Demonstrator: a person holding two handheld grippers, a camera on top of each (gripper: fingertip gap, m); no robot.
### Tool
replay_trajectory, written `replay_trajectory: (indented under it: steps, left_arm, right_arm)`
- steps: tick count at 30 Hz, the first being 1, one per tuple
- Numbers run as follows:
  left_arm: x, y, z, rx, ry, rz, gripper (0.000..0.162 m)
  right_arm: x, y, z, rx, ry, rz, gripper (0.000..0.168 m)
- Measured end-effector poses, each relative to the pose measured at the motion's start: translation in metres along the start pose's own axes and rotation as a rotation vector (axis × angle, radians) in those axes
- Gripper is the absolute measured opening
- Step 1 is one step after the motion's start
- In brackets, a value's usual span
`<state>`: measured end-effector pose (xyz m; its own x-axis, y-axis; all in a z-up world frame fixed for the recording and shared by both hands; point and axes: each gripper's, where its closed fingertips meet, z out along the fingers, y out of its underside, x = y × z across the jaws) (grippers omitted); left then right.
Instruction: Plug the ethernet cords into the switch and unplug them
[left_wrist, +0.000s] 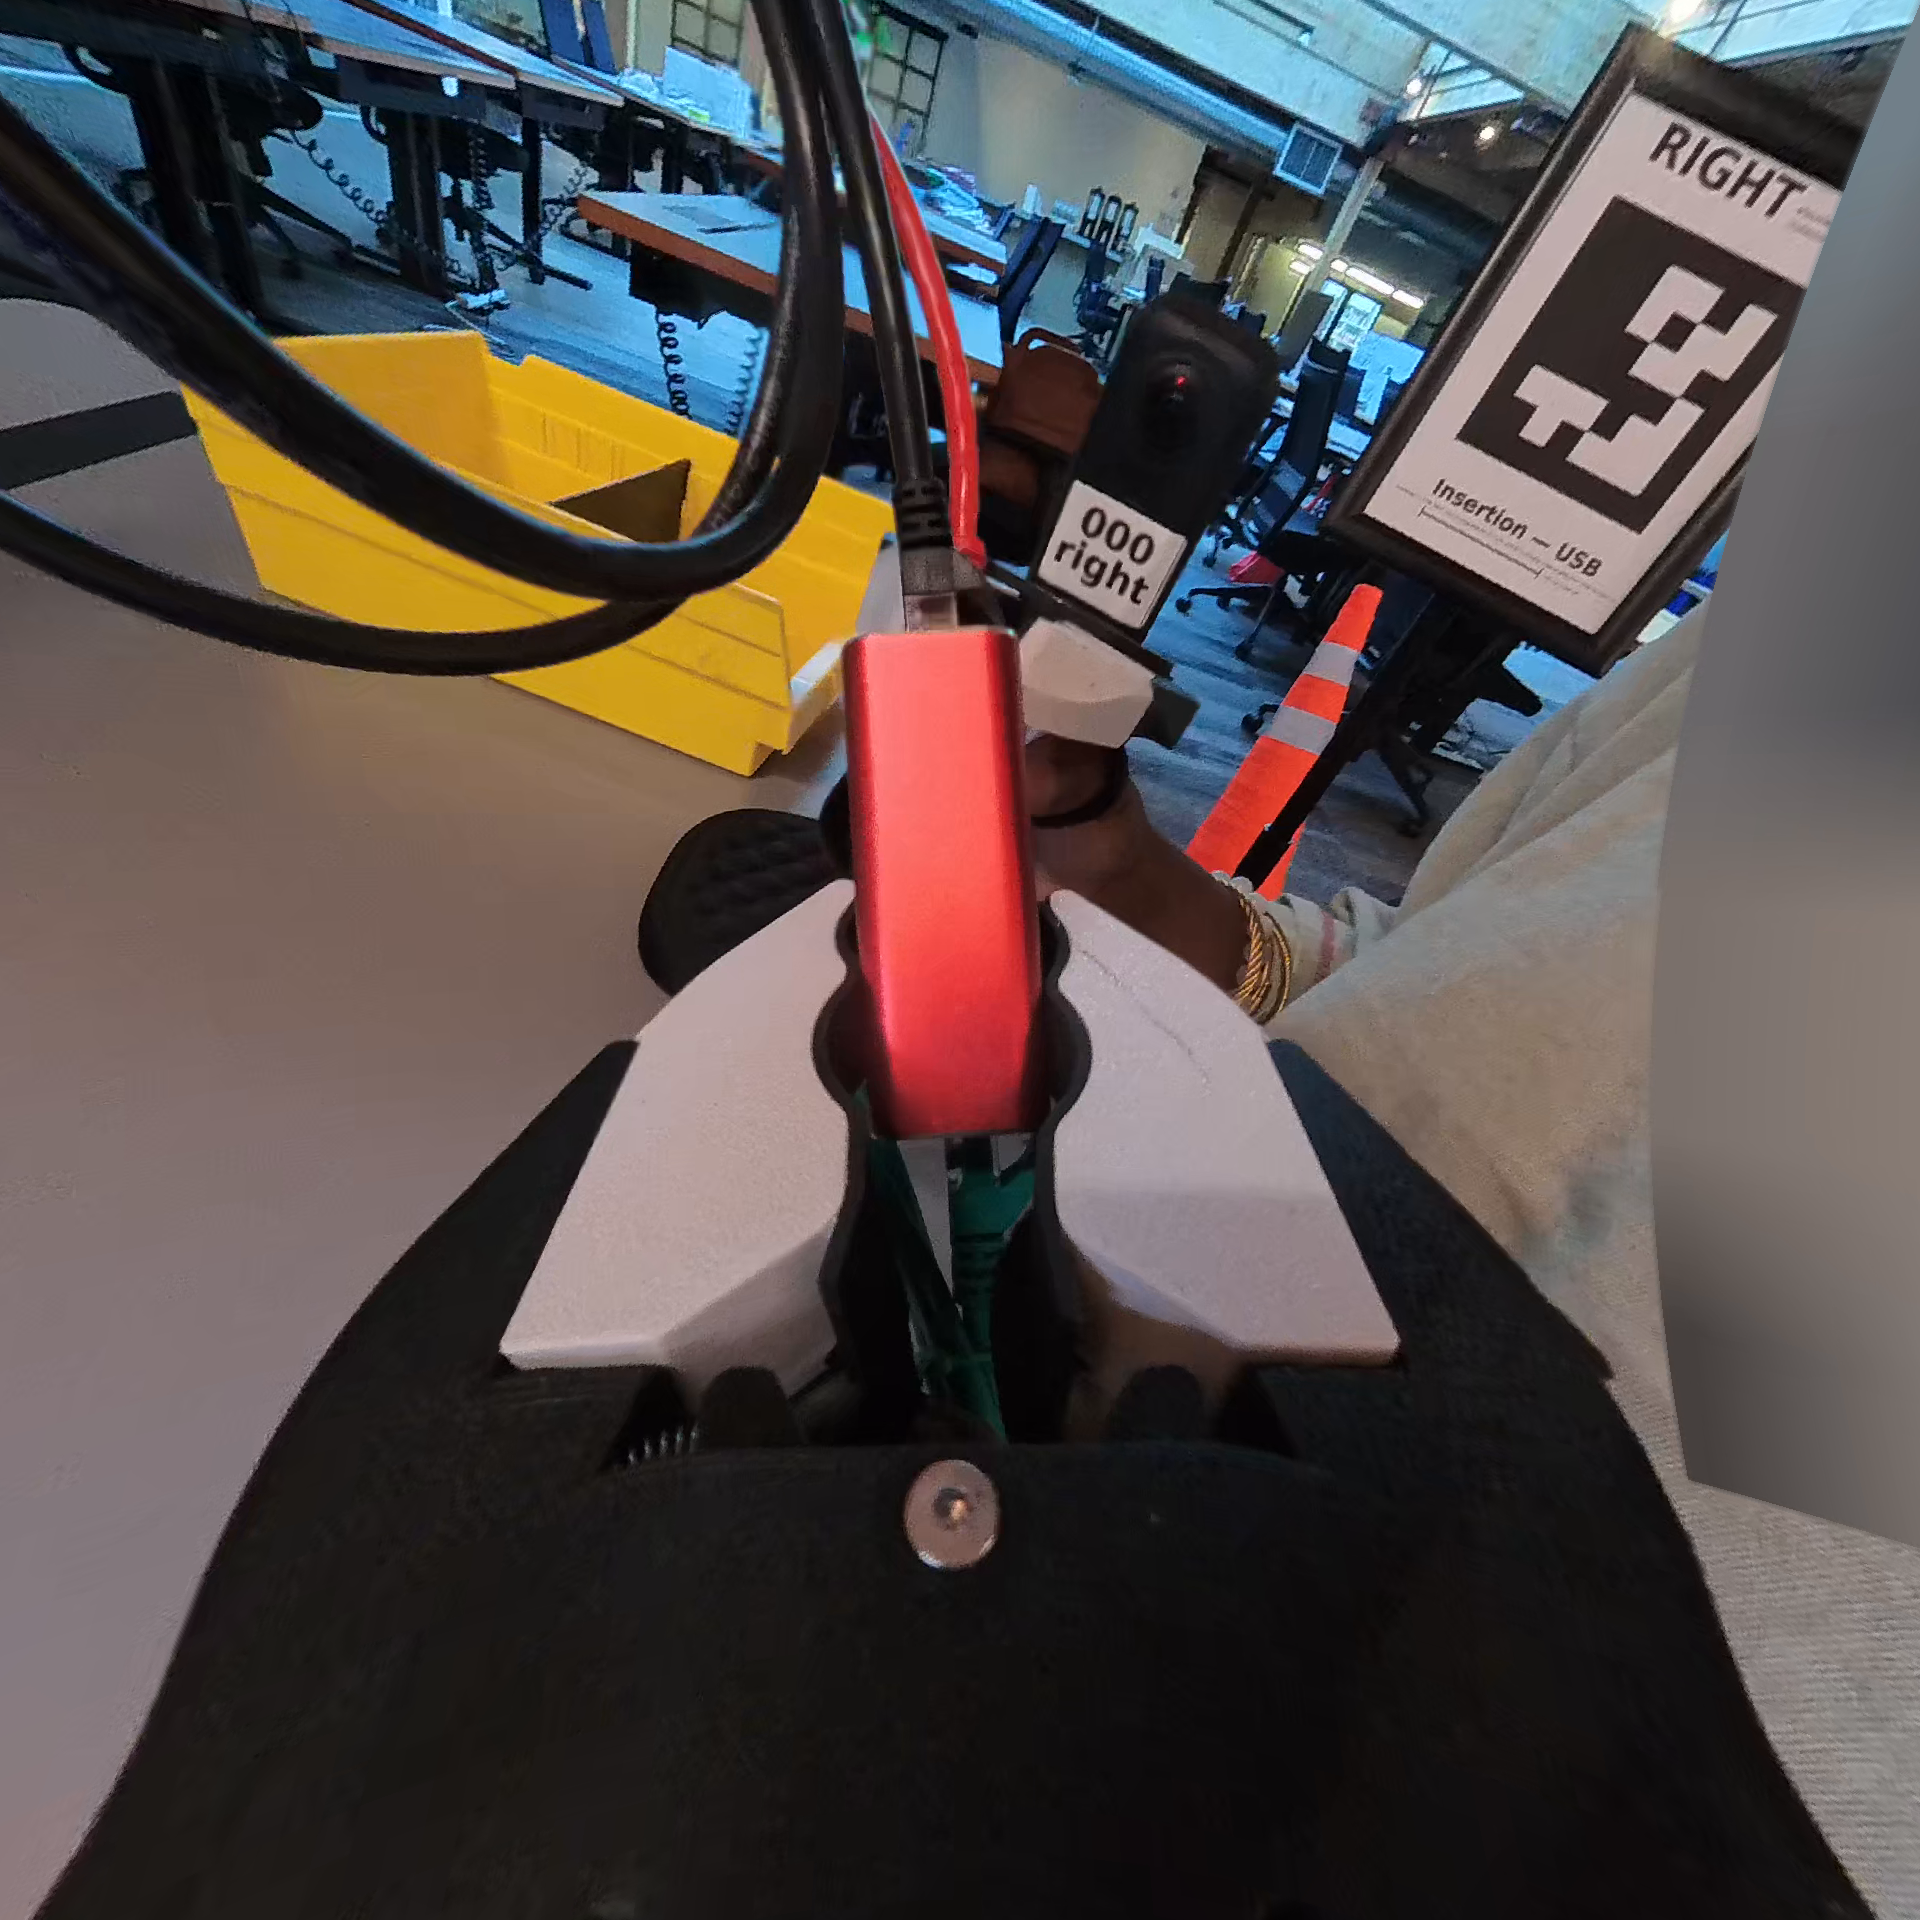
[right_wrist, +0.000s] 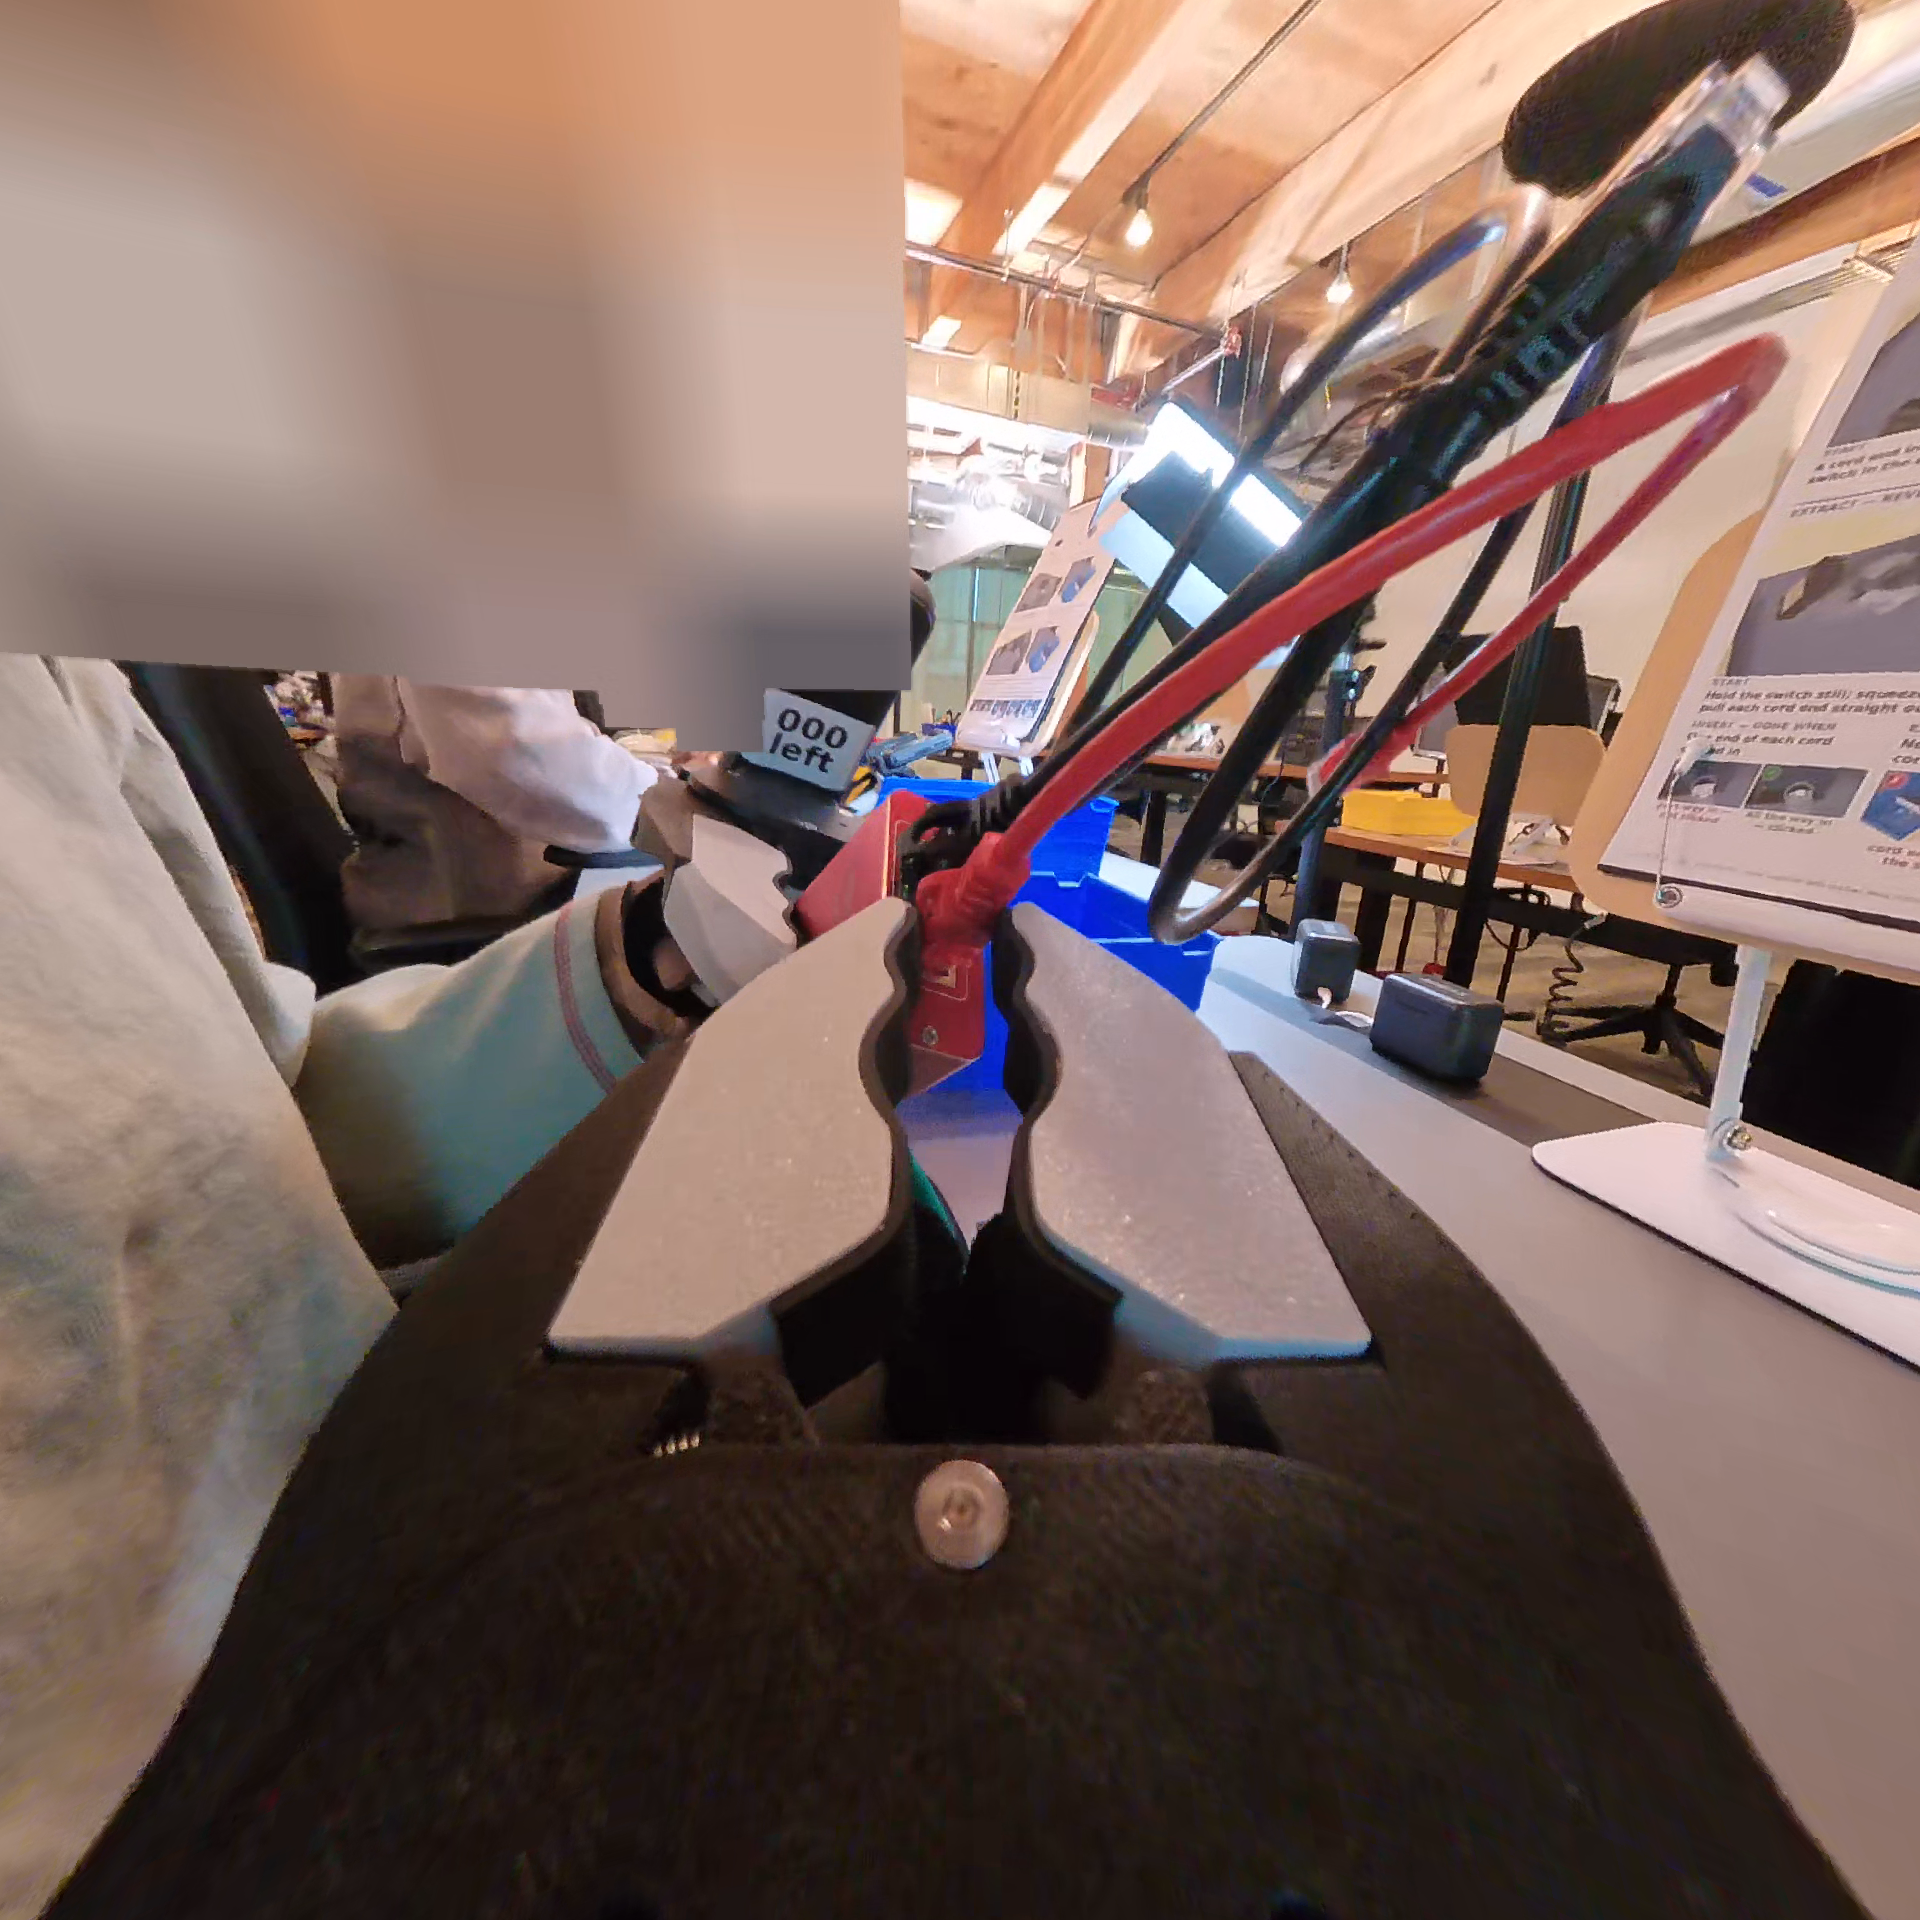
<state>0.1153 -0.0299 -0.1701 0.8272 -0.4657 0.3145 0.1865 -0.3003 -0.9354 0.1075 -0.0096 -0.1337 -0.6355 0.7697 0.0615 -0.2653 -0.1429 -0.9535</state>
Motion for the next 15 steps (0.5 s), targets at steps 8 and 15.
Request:
replay_trajectory:
  steps: [8,15]
  left_arm:
    - [0.023,0.017,-0.008,-0.055,0.075,0.049,0.028]
    - [-0.015,-0.015,-0.041,0.208,-0.137,0.036,0.029]
  right_arm:
    - [0.064,-0.048,-0.075,0.314,0.266,0.067,0.011]
    - [0.086,-0.053,-0.131,-0.061,0.513,-0.133,0.012]
